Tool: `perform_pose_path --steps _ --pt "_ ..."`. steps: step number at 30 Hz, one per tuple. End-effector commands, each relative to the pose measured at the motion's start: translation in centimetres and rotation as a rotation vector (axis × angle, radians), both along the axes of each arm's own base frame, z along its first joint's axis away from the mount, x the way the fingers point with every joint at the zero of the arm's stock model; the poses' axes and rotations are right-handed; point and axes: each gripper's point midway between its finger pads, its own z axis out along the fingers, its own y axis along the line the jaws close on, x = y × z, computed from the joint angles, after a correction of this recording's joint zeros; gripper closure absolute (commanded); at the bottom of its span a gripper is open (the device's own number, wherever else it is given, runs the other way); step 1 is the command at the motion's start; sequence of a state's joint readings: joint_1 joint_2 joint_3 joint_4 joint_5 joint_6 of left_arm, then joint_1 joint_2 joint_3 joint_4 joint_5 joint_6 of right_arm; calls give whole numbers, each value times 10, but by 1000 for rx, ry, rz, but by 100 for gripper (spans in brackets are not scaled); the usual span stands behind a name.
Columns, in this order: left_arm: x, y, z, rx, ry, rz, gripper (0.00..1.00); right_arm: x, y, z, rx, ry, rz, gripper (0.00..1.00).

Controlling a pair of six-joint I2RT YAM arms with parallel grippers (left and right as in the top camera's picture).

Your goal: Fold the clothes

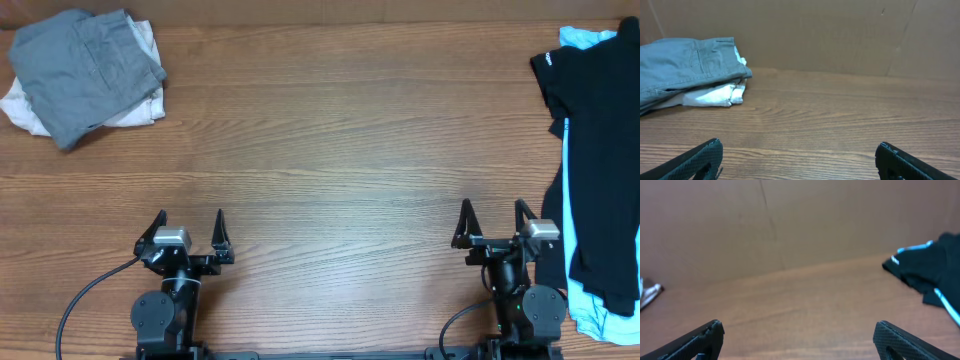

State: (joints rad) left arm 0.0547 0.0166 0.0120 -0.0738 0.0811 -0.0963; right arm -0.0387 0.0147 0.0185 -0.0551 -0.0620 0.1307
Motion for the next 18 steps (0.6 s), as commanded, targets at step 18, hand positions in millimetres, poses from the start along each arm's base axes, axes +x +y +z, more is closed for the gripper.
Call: perform_pose_path --steps 18 --pt "0 2 0 23 -9 9 0 -45 93 69 384 -154 644 0"
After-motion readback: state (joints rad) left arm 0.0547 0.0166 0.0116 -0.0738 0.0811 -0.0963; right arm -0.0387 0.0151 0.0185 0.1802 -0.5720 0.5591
